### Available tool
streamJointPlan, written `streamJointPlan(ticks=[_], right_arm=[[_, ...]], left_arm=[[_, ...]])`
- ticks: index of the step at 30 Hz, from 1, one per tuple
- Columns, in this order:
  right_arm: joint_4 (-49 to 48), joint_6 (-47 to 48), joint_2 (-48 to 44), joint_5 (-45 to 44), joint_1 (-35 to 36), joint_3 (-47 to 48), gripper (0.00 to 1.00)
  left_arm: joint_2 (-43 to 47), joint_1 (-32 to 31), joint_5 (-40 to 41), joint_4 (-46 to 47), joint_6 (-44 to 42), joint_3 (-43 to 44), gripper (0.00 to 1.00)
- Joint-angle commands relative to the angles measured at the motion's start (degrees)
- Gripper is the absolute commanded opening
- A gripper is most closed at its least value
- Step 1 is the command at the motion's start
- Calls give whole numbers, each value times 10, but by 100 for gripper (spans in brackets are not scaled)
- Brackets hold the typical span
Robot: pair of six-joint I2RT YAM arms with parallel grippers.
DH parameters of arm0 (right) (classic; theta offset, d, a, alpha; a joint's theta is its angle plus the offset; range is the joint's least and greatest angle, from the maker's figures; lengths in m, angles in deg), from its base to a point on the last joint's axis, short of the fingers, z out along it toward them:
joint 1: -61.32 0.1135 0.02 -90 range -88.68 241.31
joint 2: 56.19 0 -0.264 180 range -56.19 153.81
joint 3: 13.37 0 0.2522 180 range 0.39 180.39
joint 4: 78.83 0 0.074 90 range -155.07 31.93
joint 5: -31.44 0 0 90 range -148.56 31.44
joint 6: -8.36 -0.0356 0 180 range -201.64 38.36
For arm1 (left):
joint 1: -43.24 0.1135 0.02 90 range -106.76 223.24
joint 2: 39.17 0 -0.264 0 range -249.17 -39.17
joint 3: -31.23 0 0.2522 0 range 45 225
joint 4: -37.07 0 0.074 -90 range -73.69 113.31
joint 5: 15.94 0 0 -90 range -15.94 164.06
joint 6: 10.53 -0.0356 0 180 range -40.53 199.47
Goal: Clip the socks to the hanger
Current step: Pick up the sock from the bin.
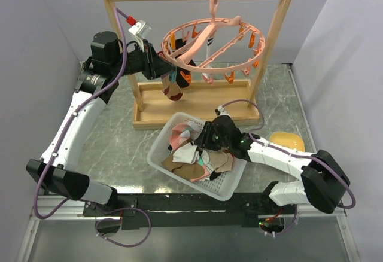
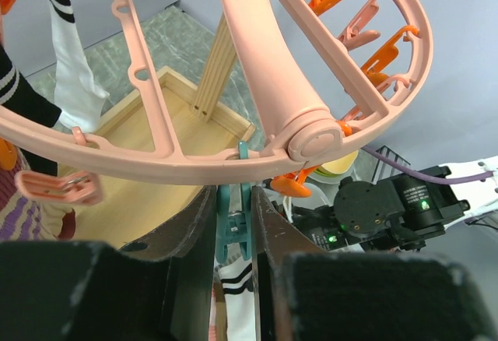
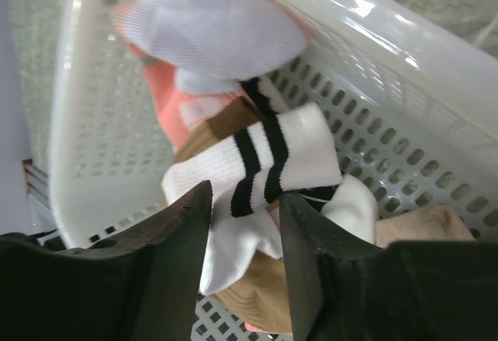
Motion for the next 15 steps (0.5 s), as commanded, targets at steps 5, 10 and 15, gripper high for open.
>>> streamJointPlan(ticks=[5,10,15], right_arm=[[28,1,-17,-19,-3,35,30],[9,48,-64,-42,8,36,2],[-160,230,-136,-25,47,12,0]], left_arm=[[23,-2,-27,17,9,-4,1],[24,-2,-27,16,9,-2,1],[25,-2,-26,23,14,-8,1]])
